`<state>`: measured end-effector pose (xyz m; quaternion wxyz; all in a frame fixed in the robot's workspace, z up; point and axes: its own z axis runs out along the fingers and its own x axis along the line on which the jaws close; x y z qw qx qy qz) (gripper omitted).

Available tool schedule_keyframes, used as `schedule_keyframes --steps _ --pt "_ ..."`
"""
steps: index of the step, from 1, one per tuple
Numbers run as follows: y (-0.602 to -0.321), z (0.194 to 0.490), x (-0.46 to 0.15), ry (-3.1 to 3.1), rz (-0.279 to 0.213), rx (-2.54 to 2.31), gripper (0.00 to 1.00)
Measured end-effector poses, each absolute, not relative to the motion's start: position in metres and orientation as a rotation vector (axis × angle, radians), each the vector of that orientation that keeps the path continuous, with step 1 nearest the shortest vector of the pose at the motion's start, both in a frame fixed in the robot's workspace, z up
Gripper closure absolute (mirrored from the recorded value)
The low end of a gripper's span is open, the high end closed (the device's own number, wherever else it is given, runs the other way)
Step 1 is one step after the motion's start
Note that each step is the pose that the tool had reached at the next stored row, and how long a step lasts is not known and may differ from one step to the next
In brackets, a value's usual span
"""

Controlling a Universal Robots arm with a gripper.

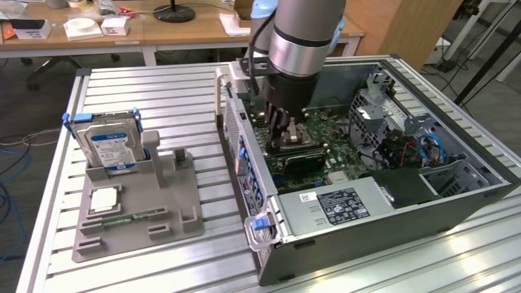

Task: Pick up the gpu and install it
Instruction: 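Press down on the gpu until it lock into place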

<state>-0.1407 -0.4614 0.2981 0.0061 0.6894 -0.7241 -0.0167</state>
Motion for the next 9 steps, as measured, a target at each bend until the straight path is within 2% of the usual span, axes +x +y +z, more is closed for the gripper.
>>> schedule_keyframes --steps 9 --pt "-0.4614 0.3009 -0.1537 -2.266 -0.052 2.157 0.89"
